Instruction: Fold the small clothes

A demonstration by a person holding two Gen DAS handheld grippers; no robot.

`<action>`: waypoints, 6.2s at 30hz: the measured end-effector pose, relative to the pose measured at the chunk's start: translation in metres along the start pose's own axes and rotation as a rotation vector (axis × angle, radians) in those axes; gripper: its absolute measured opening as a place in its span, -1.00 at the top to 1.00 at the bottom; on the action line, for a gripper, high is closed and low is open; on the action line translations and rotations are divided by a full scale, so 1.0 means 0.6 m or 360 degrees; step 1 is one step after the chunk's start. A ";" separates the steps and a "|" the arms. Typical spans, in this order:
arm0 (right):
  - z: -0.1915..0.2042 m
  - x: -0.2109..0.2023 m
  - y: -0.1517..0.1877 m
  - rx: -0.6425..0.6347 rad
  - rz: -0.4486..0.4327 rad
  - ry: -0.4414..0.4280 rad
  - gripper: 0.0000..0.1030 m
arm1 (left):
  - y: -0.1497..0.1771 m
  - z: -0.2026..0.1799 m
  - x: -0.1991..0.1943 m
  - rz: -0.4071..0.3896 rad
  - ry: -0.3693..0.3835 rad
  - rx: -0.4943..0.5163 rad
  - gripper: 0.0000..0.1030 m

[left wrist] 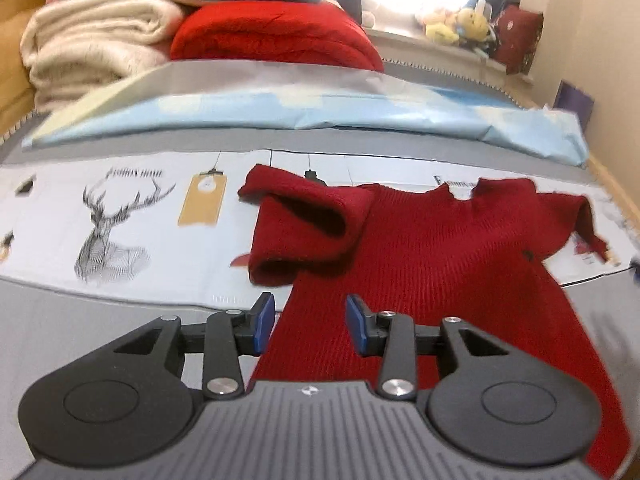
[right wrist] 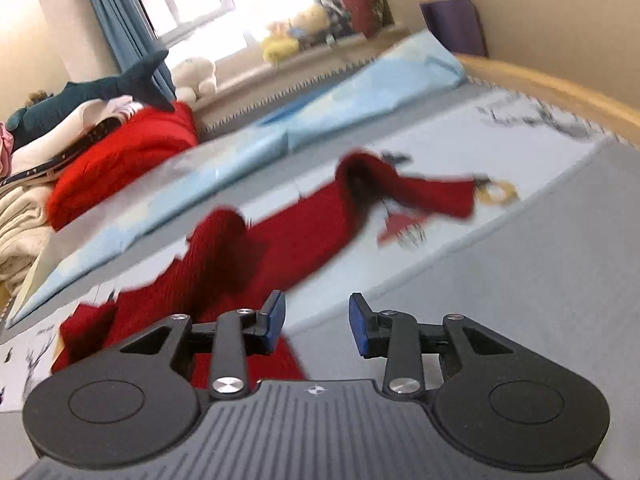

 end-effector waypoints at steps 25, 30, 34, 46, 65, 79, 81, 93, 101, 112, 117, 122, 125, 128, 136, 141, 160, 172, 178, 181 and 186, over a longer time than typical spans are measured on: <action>-0.099 0.325 -0.190 0.0227 -0.0217 0.0054 0.80 | -0.068 0.011 0.082 -0.0064 -0.0031 -0.0056 0.15; -0.141 0.212 -0.222 -0.0042 -0.0692 0.0726 0.81 | -0.066 0.000 0.085 -0.0061 -0.0039 -0.0018 0.15; -0.264 0.222 -0.156 0.0286 -0.0396 0.0901 0.80 | -0.067 -0.014 0.090 -0.0055 -0.0019 -0.0010 0.15; -0.361 0.212 -0.118 0.0672 -0.0276 0.0781 0.70 | -0.063 -0.026 0.114 -0.0022 -0.0016 -0.0033 0.15; 0.111 0.008 -0.127 0.0177 -0.0289 0.0072 -0.05 | -0.133 0.090 0.218 0.0033 0.0426 -0.0573 0.15; 0.195 0.170 -0.007 -0.0093 0.0351 0.0086 -0.04 | -0.158 0.109 0.358 0.0121 0.0523 -0.0776 0.63; 0.199 0.182 -0.010 -0.0111 0.0347 0.0089 -0.04 | -0.164 0.121 0.360 0.0133 0.0560 -0.0804 0.74; 0.159 0.206 -0.046 0.0051 0.0328 0.0198 -0.04 | -0.169 0.483 0.191 -0.0263 -0.0537 -0.0753 0.68; 0.098 0.221 -0.027 0.0227 0.0386 0.0360 -0.06 | -0.137 0.396 0.203 -0.0016 -0.0459 -0.0747 0.36; 0.006 0.242 0.014 0.0620 0.0508 0.0563 -0.06 | -0.064 0.148 0.301 0.0624 0.0448 -0.0601 0.25; -0.003 0.254 0.012 0.0680 0.0473 0.0503 -0.06 | -0.065 0.141 0.334 0.0550 0.0393 -0.0638 0.33; 0.010 0.283 -0.004 0.0624 0.0462 0.0336 0.50 | -0.074 0.170 0.338 0.0450 0.0346 -0.0682 0.84; -0.003 0.315 -0.013 0.0644 0.0455 0.0214 0.72 | -0.084 0.189 0.332 0.0361 0.0281 -0.0673 1.00; -0.020 0.319 -0.035 0.0795 0.0374 0.0080 0.74 | -0.098 0.231 0.311 0.0228 -0.0065 -0.0569 1.00; -0.006 0.296 -0.031 0.0671 0.0433 0.0291 0.18 | -0.109 0.161 0.284 0.0328 0.0385 -0.0547 0.88; 0.007 0.288 -0.012 0.0513 0.0609 0.0243 0.22 | -0.055 0.087 0.308 0.0554 0.0409 -0.0300 0.66; 0.004 0.201 0.038 0.0020 0.0897 0.0117 0.69 | -0.131 -0.031 0.050 0.0116 0.0169 -0.0239 0.56; 0.038 0.135 0.020 -0.0154 0.0696 0.0111 0.13 | -0.066 -0.084 0.086 0.0070 0.0032 -0.0022 0.55; 0.035 0.171 0.088 -0.0391 0.0922 0.0207 0.01 | -0.061 -0.074 0.100 0.0121 0.0040 -0.0062 0.55; 0.032 0.163 0.076 -0.0336 0.0932 0.0207 0.02 | -0.065 -0.069 0.098 0.0107 0.0029 -0.0054 0.55; 0.044 0.161 0.083 -0.0398 0.0936 0.0188 0.03 | -0.060 -0.061 0.103 0.0128 0.0018 -0.0065 0.55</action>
Point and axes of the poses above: each gripper's, at about its wrist camera, not at the fingertips, and x roughly the way its jaws point, z to its left, y to its underside, the point moved 6 cm from there along x, roughly the way its jaws point, and after that the axes turned 2 degrees about z, right-handed, at the moved point
